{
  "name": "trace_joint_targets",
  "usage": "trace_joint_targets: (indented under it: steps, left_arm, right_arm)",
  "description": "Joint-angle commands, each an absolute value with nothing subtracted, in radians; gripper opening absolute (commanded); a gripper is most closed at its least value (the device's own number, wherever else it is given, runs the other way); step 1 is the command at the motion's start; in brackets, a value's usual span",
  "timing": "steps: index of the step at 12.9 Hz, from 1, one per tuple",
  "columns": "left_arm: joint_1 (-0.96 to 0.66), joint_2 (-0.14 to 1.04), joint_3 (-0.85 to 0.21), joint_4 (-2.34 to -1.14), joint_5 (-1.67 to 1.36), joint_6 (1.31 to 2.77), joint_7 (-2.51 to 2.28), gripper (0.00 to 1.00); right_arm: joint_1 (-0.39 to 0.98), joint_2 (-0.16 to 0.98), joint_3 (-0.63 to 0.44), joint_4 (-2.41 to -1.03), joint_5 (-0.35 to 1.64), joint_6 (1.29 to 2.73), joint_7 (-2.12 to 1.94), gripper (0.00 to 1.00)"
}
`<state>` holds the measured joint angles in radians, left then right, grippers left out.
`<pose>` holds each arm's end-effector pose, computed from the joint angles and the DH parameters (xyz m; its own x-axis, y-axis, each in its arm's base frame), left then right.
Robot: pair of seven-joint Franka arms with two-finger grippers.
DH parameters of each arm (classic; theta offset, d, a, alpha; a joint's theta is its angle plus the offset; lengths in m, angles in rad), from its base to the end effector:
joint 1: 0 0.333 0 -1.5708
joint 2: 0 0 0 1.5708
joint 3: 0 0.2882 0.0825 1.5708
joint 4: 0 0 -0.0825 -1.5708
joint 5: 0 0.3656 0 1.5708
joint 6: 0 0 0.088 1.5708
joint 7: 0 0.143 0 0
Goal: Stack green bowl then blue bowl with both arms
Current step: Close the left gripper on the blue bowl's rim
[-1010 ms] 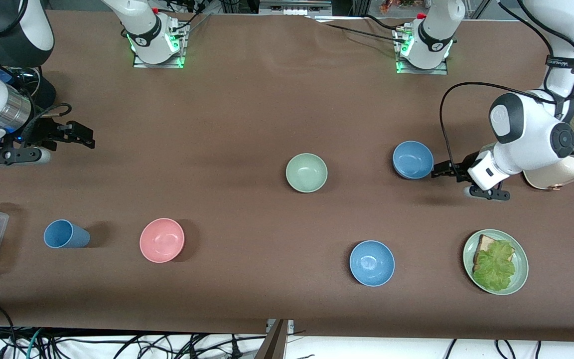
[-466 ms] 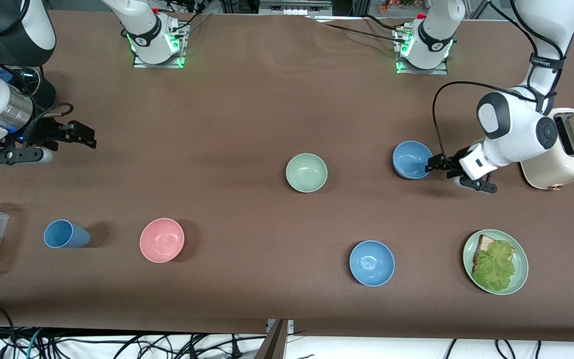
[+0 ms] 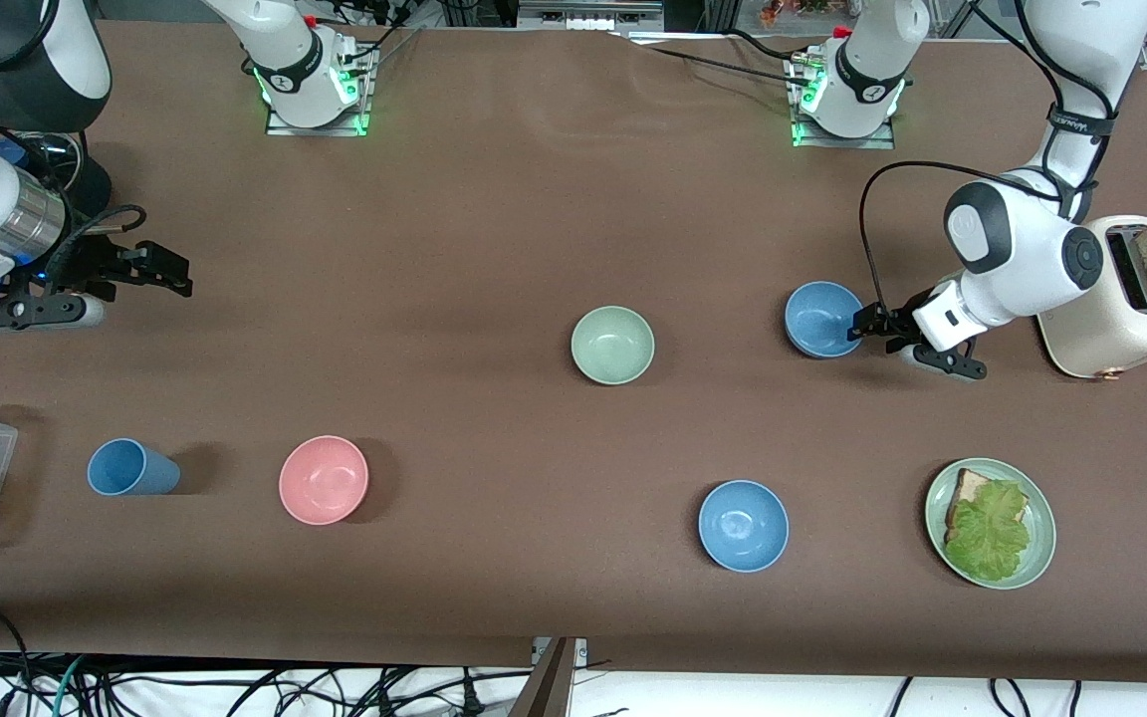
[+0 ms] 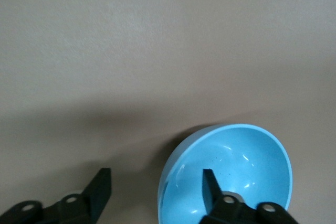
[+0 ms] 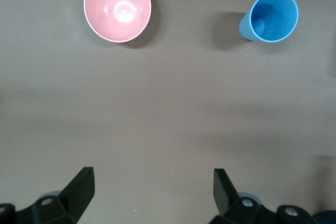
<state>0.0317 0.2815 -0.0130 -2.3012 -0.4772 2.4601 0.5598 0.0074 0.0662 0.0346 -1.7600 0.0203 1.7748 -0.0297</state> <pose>0.4951 -0.0011 0.1694 0.9885 -0.1505 -0.0127 -0.1399 -0.9439 0.2991 0.5559 0.0255 0.4553 0.9964 0.0675 -0.0507 0.0664 -0.9975 -0.0235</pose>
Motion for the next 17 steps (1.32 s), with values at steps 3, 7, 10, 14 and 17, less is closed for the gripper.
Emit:
trace_joint_targets:
  steps: [3,7,10,14,17]
  left_arm:
    - [0.034,0.276,-0.015,-2.322,-0.518,2.471,0.612,0.0]
    - [0.034,0.276,-0.015,-2.316,-0.52,2.465,0.609,0.0]
    - [0.035,0.269,-0.015,-2.31,-0.52,2.461,0.606,0.0]
    - [0.032,0.238,-0.017,-2.166,-0.52,2.268,0.55,0.0]
    - [-0.052,0.238,-0.029,-2.044,-0.518,2.217,0.398,0.0]
  right_arm:
    - [0.012,0.051,0.034,-1.759,0.023,1.759,-0.012,1.0]
    - [0.012,0.049,0.037,-1.758,0.023,1.76,-0.006,1.0]
    - [0.014,0.049,0.038,-1.755,0.021,1.766,-0.006,1.0]
    - [0.012,0.041,0.032,-1.753,0.018,1.763,-0.009,1.0]
    - [0.012,0.038,0.029,-1.741,0.014,1.76,-0.009,1.0]
